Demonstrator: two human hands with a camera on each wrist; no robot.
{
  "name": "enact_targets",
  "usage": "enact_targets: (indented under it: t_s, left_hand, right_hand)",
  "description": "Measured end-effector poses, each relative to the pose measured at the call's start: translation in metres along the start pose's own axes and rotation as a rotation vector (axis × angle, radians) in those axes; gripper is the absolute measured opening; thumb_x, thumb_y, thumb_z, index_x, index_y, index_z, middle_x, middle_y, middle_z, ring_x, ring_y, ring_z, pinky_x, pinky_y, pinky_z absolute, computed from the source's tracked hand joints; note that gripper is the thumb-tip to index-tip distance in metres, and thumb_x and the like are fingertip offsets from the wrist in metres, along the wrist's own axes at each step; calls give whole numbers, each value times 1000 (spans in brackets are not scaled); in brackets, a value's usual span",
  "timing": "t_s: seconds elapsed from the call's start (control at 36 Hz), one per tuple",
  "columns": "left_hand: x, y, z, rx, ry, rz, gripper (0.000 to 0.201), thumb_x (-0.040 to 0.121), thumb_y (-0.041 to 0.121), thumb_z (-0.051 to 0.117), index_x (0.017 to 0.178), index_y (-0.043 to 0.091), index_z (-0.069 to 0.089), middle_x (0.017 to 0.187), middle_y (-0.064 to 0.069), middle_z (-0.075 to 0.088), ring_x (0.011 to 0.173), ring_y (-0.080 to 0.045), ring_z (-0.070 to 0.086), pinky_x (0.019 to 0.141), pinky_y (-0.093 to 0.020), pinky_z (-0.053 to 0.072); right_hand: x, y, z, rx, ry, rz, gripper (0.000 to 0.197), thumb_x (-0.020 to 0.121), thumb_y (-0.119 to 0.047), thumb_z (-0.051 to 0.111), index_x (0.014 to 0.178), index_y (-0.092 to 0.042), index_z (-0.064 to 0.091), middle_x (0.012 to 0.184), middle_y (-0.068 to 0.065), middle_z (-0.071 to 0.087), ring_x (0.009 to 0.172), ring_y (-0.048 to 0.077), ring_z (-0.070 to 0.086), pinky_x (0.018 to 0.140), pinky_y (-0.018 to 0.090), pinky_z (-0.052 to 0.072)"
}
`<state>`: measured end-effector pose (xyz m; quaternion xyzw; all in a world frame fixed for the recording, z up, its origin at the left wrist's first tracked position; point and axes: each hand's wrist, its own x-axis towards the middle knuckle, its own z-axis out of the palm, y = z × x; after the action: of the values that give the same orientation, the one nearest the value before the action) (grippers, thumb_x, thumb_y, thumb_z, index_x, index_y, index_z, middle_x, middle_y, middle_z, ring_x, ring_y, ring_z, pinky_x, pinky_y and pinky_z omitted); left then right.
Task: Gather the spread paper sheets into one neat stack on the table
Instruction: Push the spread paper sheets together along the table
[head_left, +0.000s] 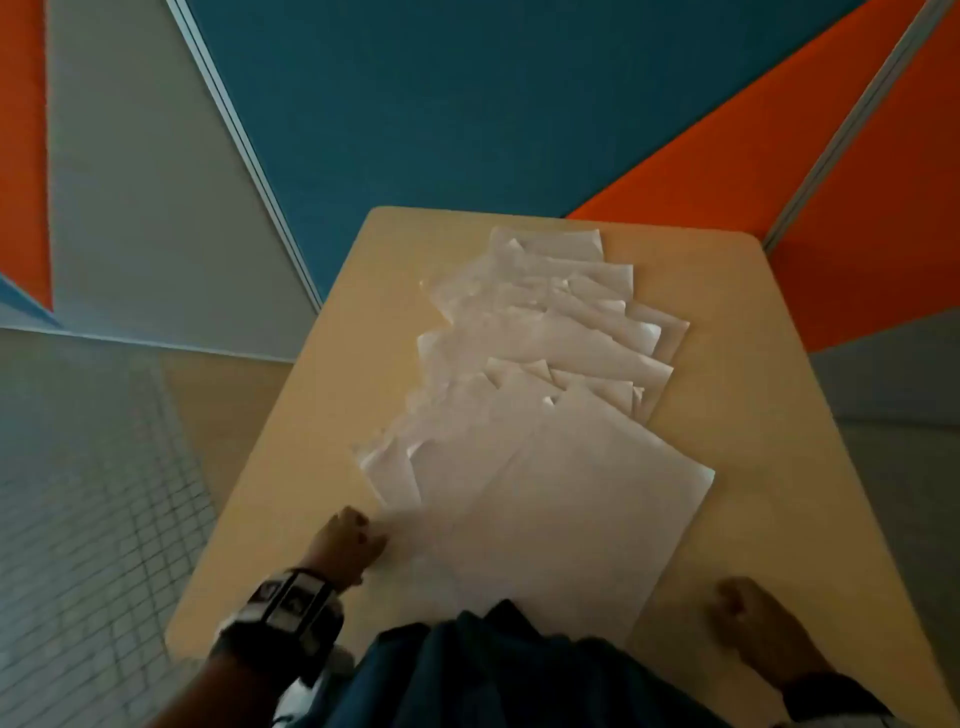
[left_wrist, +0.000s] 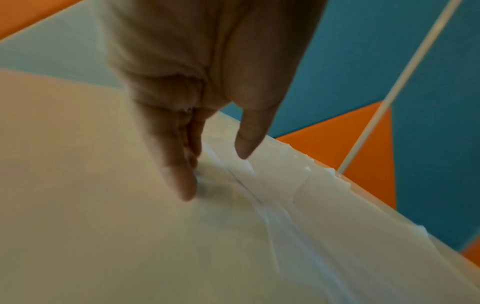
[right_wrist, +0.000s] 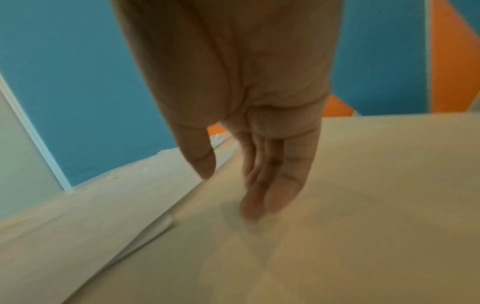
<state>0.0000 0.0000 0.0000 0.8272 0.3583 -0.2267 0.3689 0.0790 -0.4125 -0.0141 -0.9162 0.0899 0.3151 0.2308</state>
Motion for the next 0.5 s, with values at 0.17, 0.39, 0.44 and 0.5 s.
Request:
enact_targets:
  t_s: [0.17,0.39,0.44,0.5]
  left_hand:
    - [25,33,-1,-87,73,-76,66,88,24,62,135,-11,31,137,-27,36,112,-44,56,73,-51,58]
    - [29,48,9,6,147,-65,85,82,28,68,140,-11,20,148,-30,20,131,-43,38,109,-44,37]
    - [28,50,14,5,162,-30,72,81,23,70,136,-3,31,140,-25,29,126,-43,41,109,-44,36]
    - [24,53,18,31,150,12,65,81,21,68,135,4,36,136,-22,32,124,-41,41,108,-43,36]
  right_hand:
    - [17,-40,5,94,133,29,55,86,-17,63,132,5,40,135,28,41,121,39,44,100,43,38]
    - [26,-66,8,199,194,24,57,80,-14,69,129,0,41,129,25,40,112,43,50,96,49,44]
    - [26,-69,12,141,185,-10,58,81,-13,67,131,-5,41,127,24,41,111,42,51,96,48,45]
    - [24,-71,15,91,172,-66,57,81,-11,65,133,-10,42,125,23,41,110,40,52,97,45,46]
